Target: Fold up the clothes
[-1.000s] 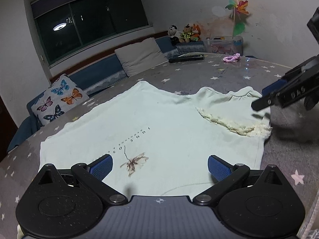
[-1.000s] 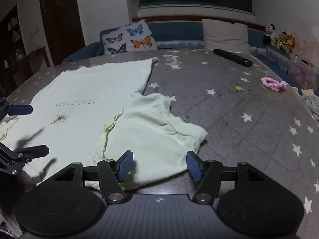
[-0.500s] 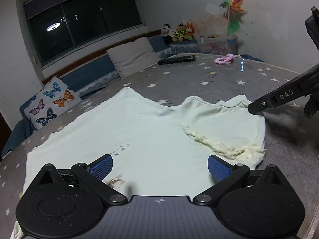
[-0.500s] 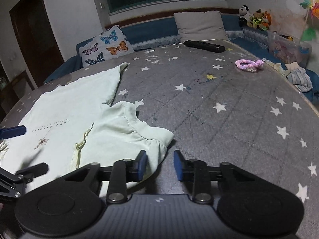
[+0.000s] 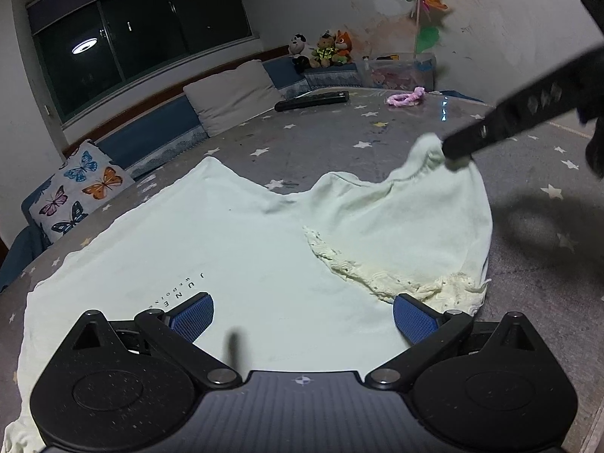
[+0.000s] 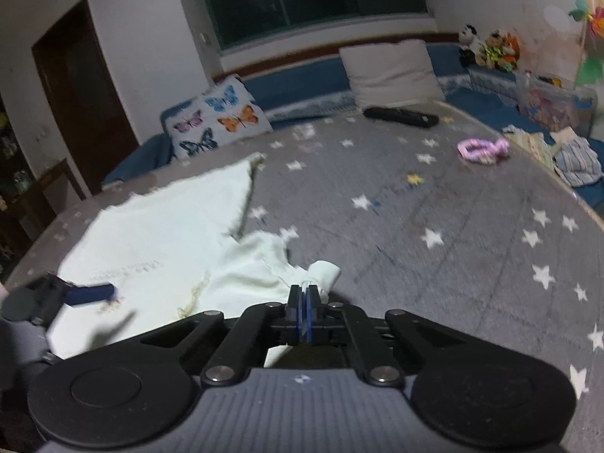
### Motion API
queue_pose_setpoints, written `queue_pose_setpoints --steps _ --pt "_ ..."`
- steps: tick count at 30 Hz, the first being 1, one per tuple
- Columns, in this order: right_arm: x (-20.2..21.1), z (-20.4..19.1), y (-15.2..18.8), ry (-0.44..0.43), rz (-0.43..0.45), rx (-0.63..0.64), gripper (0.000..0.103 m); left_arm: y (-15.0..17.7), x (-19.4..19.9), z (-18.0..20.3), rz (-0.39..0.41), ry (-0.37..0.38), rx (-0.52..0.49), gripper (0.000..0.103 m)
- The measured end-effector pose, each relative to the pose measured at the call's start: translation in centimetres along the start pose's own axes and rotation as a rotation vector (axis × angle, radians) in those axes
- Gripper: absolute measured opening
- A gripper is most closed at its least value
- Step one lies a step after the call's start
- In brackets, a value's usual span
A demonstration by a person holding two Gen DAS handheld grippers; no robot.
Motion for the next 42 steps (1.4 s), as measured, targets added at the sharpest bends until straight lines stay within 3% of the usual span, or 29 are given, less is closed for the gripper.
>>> queue_pose_setpoints --steps 11,17,21,27,30,34,38,39,40,42 --pt "2.5 -6.7 -1.8 -0.152 0.061 0.12 0.001 0.5 0.3 -0.7 0.018 0.026 0.035 0.103" --pt "2.0 -9.8 -2.1 -0.152 0.051 0.189 0.001 1.3 1.4 -2.0 0.038 0.029 0.071 0.103" --pt "1.0 -8.1 -1.8 -0.044 0.028 0.16 0.009 1.1 1.8 -2.8 0.054 0.021 0.088 0.103" --pt "-1.0 -2.3 -0.2 0.12 -0.049 0.036 0.021 0.4 1.6 -2.6 0.058 0.021 0.089 0.103" --pt "-1.7 0.2 0.6 0.143 -0.075 -0.028 0.027 0.0 1.3 -2.1 0.054 0.024 0.076 0.103" --pt "-2.3 1.5 1.1 0.101 -0.087 -0.097 0.029 -0.4 0.7 -1.5 0.042 0.025 0.062 0.103" --pt "-2.8 1.6 1.6 0.083 -0.09 -0.132 0.028 -0.5 0.3 -0.9 0.031 0.027 0.049 0.103" --pt "-2.8 1.5 1.6 0.083 -0.088 -0.128 0.023 -0.6 0.2 -0.8 0.028 0.028 0.046 0.103" --pt "-2.9 1.5 1.6 0.078 -0.088 -0.128 0.008 -0.6 0.1 -0.7 0.025 0.029 0.043 0.103" --pt "-3.1 1.5 1.4 0.056 -0.089 -0.15 0.006 -0.6 -0.1 -0.5 0.02 0.031 0.038 0.103"
Point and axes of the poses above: each gripper's, at about its wrist camera, not at the fingertips, and x roughly against the way its jaws point, z to its right, y to its underside, the point moved 6 cm from there along -x, roughly the way its jaws point, and after that the axes turned 5 degrees about -z, right-handed, at the moved point
